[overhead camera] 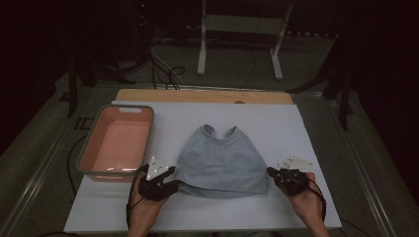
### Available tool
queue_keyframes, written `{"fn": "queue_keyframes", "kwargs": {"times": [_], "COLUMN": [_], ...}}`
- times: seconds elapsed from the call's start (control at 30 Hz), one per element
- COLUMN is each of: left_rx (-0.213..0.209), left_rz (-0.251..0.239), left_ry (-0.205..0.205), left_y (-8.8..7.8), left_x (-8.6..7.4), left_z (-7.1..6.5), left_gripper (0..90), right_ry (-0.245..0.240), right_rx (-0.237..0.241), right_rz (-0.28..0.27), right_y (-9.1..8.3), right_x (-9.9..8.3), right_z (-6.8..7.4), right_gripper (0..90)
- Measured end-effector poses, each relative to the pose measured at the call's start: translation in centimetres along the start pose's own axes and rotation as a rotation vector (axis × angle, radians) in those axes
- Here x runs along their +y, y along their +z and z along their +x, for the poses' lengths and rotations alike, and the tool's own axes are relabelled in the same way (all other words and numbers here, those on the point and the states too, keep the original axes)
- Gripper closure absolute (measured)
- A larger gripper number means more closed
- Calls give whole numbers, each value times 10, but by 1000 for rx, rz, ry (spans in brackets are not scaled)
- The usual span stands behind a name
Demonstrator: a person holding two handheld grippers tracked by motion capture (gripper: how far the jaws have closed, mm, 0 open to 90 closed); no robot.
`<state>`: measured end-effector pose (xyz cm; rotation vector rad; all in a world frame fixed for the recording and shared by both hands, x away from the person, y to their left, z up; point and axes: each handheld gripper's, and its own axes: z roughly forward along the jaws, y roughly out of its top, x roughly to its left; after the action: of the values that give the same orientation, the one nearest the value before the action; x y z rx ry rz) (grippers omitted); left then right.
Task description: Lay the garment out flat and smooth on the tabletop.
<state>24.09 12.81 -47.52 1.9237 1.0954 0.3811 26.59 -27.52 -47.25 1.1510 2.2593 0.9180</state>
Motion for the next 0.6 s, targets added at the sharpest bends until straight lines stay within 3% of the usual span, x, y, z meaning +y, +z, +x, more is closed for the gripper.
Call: {"fn": "queue_keyframes", "kwargs": {"times": [0.17, 0.4, 0.5, 0.6], "left_rx": [1, -11, -47, -74], "left_rz": [7, 36, 62, 67], "left_ry": [4, -19, -48, -34], "left_y": [-9, -13, -8, -6], "left_x": [-8, -13, -13, -13], "left_z": [-5, -8, -7, -12], "left_gripper": [431, 360, 306, 246], "right_ry": [5, 6, 12, -1], "right_rx": [2, -1, 18, 28], "right_rz": [2, 8, 2, -5], "right_y": [0, 2, 2, 2], "right_x": [0, 0, 1, 2], "right_z": [0, 0, 1, 4], "right_gripper": [899, 898, 898, 897]}}
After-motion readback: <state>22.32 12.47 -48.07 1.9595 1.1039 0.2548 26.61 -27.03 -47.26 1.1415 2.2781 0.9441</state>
